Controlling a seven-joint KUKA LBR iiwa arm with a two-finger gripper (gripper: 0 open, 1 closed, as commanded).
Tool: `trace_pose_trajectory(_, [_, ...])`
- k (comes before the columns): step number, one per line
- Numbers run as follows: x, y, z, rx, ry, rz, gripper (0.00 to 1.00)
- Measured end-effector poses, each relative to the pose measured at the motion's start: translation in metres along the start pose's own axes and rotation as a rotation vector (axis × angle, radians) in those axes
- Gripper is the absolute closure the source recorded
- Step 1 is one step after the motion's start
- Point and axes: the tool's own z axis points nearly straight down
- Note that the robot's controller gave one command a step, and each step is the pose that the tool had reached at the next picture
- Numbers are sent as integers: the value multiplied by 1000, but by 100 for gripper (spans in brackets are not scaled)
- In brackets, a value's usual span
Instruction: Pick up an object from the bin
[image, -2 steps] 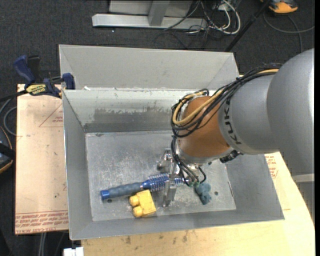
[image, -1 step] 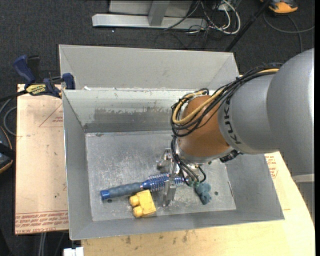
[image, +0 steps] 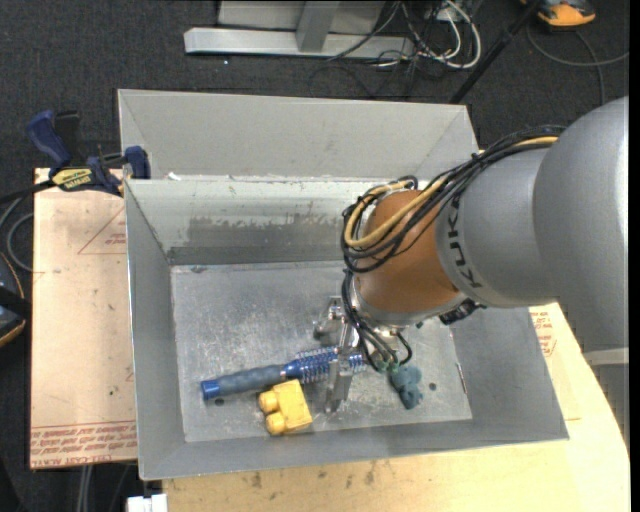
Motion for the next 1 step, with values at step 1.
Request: trace_pose_trajectory(1, [-2, 0, -1, -1, -5, 1, 100])
